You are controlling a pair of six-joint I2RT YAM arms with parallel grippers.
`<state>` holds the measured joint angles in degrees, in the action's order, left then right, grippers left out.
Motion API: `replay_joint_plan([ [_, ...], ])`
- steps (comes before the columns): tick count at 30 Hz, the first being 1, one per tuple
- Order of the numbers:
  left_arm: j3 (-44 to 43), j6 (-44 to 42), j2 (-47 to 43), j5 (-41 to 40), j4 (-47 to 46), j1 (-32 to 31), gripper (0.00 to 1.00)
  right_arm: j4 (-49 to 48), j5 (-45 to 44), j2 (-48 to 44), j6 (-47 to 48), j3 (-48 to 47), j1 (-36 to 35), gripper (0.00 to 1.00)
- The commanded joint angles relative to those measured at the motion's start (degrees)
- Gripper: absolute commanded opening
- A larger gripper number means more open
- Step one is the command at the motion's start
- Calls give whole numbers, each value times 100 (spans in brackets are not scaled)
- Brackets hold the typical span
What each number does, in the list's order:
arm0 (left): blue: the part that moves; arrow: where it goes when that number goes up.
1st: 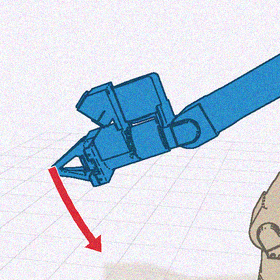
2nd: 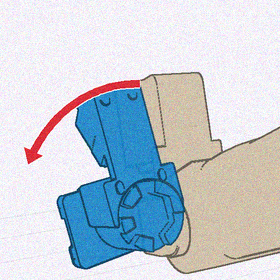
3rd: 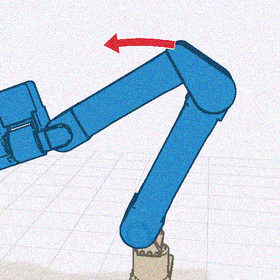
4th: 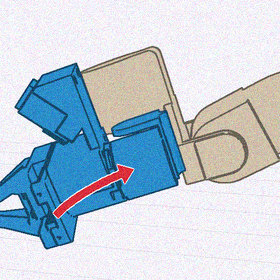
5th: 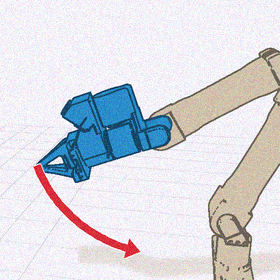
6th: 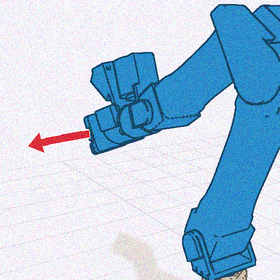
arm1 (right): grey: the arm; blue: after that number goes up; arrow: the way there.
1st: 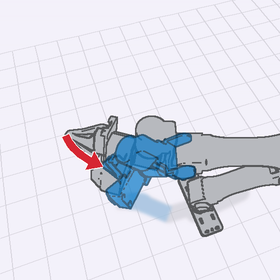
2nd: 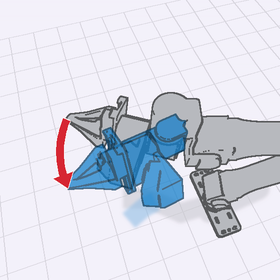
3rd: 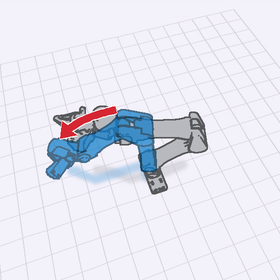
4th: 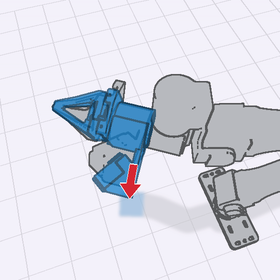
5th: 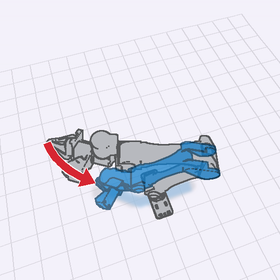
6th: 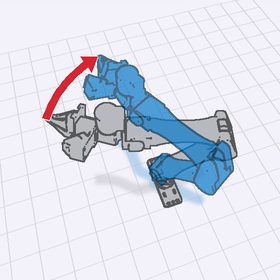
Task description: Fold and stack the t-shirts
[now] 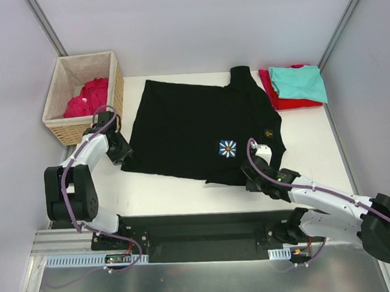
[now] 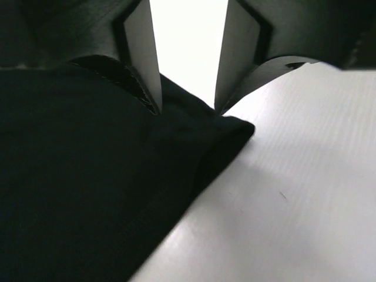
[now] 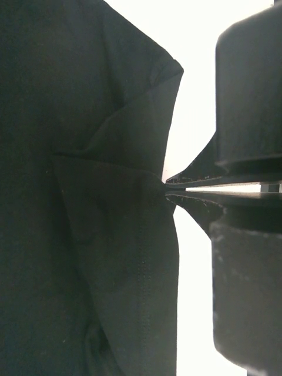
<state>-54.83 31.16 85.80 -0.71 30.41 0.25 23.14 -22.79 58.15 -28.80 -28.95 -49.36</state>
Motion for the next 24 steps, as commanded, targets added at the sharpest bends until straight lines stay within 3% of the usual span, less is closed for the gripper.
replay_joint_plan([
  [1,-247,48,182,-157,-79,247,39,-37,90,-146,111,100,102,1],
  [20,-590,101,807,-52,-159,388,40,-195,275,-85,137,249,278,1],
  [24,-617,145,868,-69,-176,397,31,-230,310,-58,137,267,304,1],
])
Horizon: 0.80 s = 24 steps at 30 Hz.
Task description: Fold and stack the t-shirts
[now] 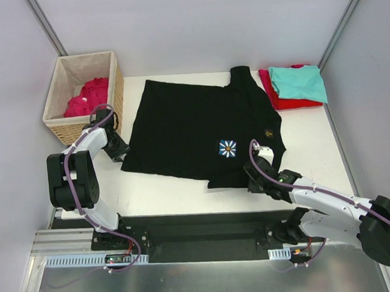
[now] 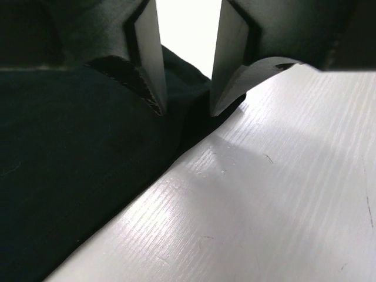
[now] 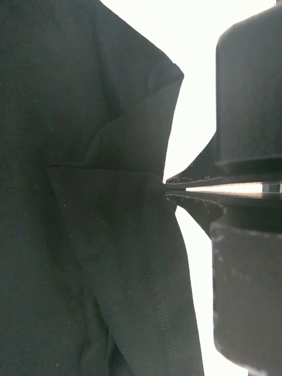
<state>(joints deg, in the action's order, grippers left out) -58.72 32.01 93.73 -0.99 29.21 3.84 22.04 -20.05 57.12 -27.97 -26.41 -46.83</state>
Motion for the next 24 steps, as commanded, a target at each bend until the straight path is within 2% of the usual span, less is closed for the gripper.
replay_joint_plan([
  [1,-219,51,101,-59,-65,38,30,-104,54,45,63,13,42,1],
  [3,-210,51,127,-94,-74,38,28,-121,46,36,63,22,51,1],
  [7,-175,42,198,-94,-100,38,13,-121,72,27,54,31,77,1],
  [10,-175,51,233,-68,-117,38,10,-121,72,27,54,49,95,1],
  [12,-158,51,233,-76,-135,38,0,-130,89,27,46,57,104,1],
  [19,-8,16,-91,82,-179,21,0,-113,133,-69,37,75,121,1],
  [22,141,-19,-697,91,-249,3,0,80,28,-184,124,-118,121,1],
  [24,246,-54,-1214,389,-249,12,0,326,-94,-333,212,-381,113,1],
])
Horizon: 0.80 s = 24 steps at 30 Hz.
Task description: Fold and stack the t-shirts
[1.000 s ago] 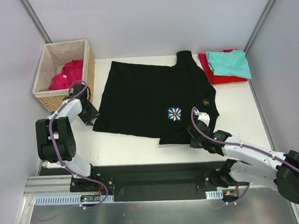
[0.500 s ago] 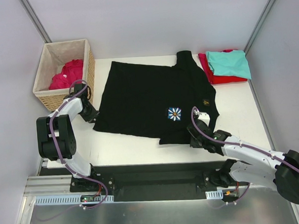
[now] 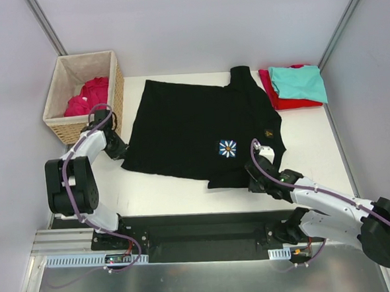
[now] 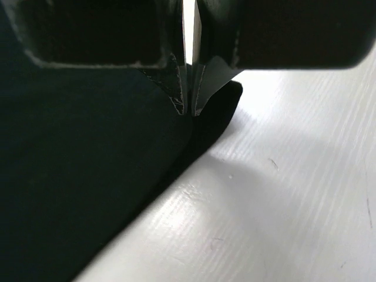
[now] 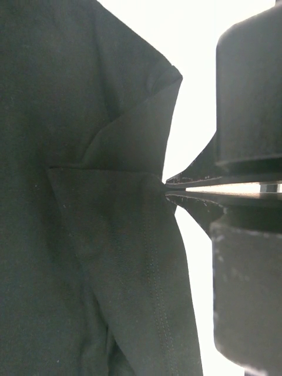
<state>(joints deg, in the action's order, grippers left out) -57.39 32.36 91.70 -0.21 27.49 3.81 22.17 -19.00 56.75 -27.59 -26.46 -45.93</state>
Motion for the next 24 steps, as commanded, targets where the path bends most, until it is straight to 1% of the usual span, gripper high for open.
replay_joint_plan([
  [1,166,-133,-1188,415,-77,5,0,514,-252,-366,245,-482,23,1],
  [4,438,-160,-1926,793,-77,5,0,849,-454,-621,351,-851,32,1],
  [5,508,-177,-2093,881,-68,5,0,1094,-568,-700,360,-931,23,1],
  [6,648,-195,-2417,1021,-68,-3,0,1218,-604,-901,377,-1105,23,1],
  [9,930,-239,-2999,1163,-42,-3,0,1745,-788,-1392,395,-1474,14,1],
  [11,1097,-256,-3341,1242,29,5,0,2263,-1033,-1692,395,-1704,5,1],
  [12,1150,-256,-3430,1356,38,5,0,2439,-1131,-1972,386,-1818,5,1],
  [13,1212,-256,-3518,1418,55,-3,0,2789,-1219,-2097,386,-2080,5,1],
  [15,1352,-265,-3720,1558,81,5,0,3142,-1483,-2386,413,-2371,5,1],
  [16,1396,-274,-3782,1637,82,14,0,3457,-1579,-2440,430,-2625,14,1],
  [18,1546,-283,-3958,1682,99,-3,0,3792,-1755,-2511,439,-2846,5,1],
  [21,1695,-335,-4204,1734,161,-3,0,4074,-1782,-2616,369,-3076,5,1],
  [24,1801,-371,-4406,1752,283,-3,0,4128,-1712,-2783,290,-3050,5,1],
])
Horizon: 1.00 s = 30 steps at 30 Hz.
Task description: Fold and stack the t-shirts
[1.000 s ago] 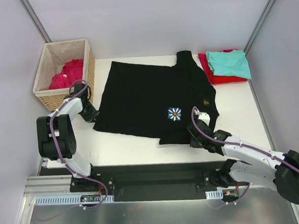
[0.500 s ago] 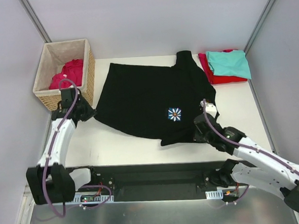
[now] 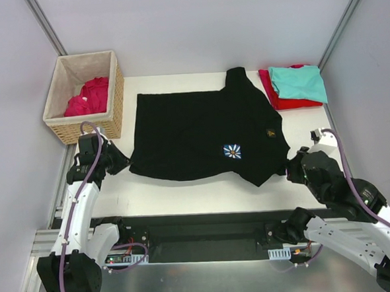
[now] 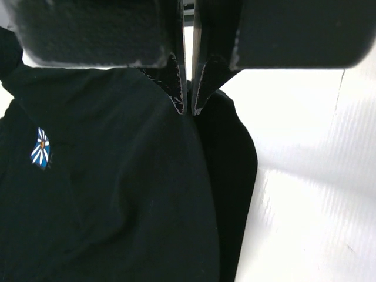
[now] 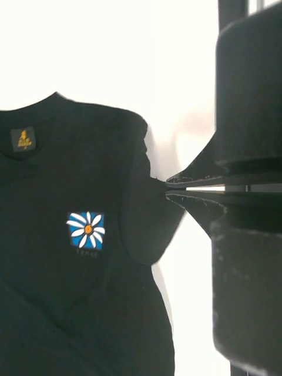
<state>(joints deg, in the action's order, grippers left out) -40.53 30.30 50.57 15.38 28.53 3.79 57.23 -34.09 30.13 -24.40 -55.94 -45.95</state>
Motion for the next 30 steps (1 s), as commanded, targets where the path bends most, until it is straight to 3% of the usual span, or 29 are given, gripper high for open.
replay_joint_plan([
  [1,133,-165,-354,211,196,-1,0,640,-204,-139,-56,-75,8,1],
  [12,292,-157,-504,379,284,-45,0,491,-72,-42,-82,92,-1,1],
  [13,300,-148,-530,378,293,-80,5,473,-72,-25,-73,110,7,1],
  [14,309,-95,-548,326,302,-115,17,430,-54,1,-82,136,8,1],
  [15,309,-69,-557,300,319,-168,48,386,-28,28,-82,180,8,1],
  [16,309,-51,-548,273,398,-194,67,350,-11,37,-73,206,16,1],
  [17,301,-25,-539,256,442,-221,94,289,-10,54,-73,233,8,1],
  [18,257,1,-530,107,512,-299,99,262,-2,89,-82,276,8,1],
  [30,379,713,-1014,194,1320,-362,99,51,-19,213,23,444,8,1],
])
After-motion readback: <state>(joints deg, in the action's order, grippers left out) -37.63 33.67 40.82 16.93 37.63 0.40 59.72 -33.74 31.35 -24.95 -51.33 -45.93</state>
